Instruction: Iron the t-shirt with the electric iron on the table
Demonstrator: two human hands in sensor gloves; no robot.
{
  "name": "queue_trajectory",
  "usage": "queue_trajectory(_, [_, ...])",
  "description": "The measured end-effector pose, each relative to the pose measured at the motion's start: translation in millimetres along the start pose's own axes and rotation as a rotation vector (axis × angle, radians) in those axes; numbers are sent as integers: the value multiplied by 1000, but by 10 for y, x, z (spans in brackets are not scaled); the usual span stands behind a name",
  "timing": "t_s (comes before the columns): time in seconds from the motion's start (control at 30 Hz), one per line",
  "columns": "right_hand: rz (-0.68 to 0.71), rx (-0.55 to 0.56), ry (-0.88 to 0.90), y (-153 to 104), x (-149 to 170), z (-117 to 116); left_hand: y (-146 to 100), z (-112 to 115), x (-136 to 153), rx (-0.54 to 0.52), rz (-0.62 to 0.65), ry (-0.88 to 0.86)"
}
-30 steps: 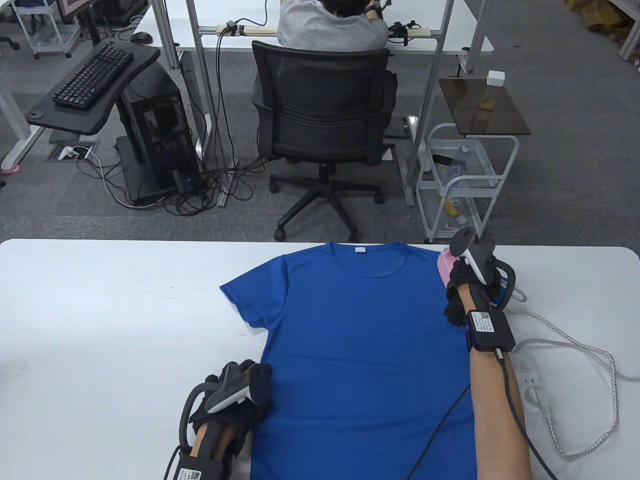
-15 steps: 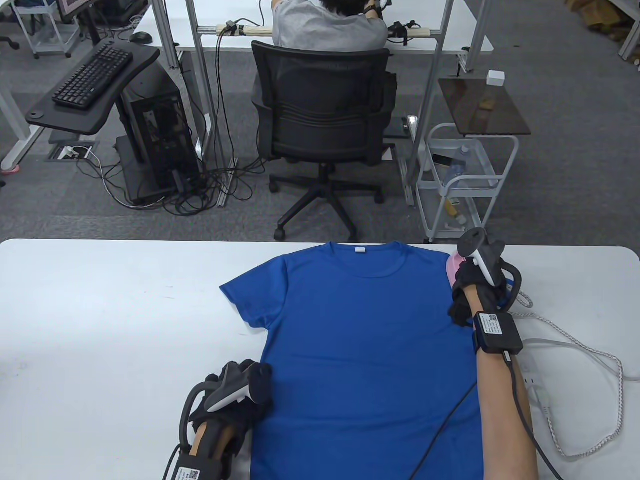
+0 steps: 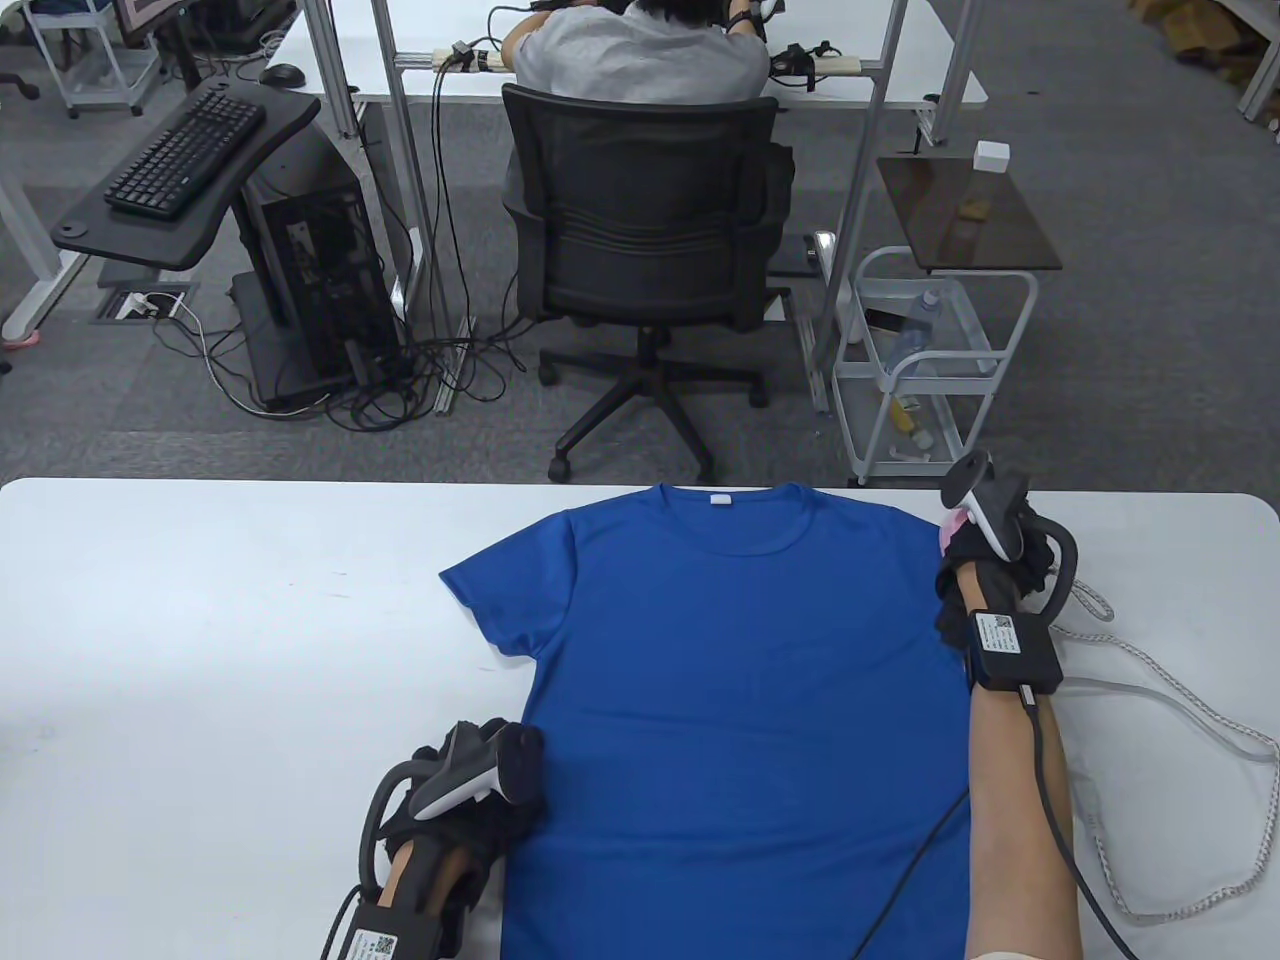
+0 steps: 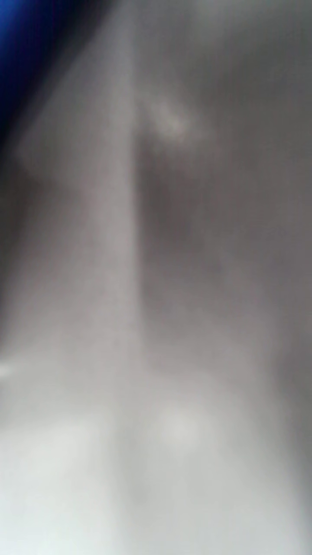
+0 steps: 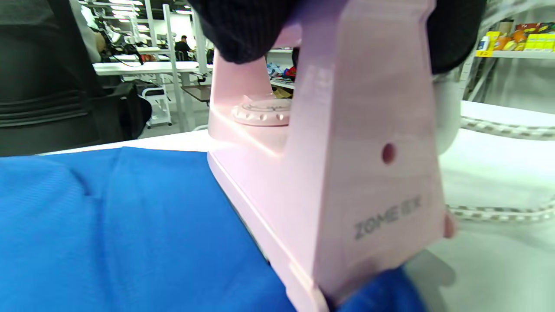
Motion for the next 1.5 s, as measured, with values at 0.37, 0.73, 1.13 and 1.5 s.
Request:
queue_trajectory(0.37, [99, 45, -66, -291, 51, 351, -3, -40, 40, -16, 14, 8])
queue_trajectory(0.73, [365, -93, 69, -974, -694, 32, -55, -32, 140, -35, 16, 19])
queue_trajectory(1.13, [209, 11, -28, -851, -653, -25, -69, -57, 129, -12, -1, 26])
queue_trajectory(1.5, [67, -4, -20, -504, -268, -54, -75, -58, 123, -1, -4, 23])
Point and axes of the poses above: the tracker on the back of each hand, its own x axis roughly to the little-finger side, its own y axis roughly from the wrist to the fingertips, z = x × y, the point moved 4 cm from there along y, roughly from the wrist to the fingertips, and after that the axes turned 6 degrees about -z, right-handed, at the moved point
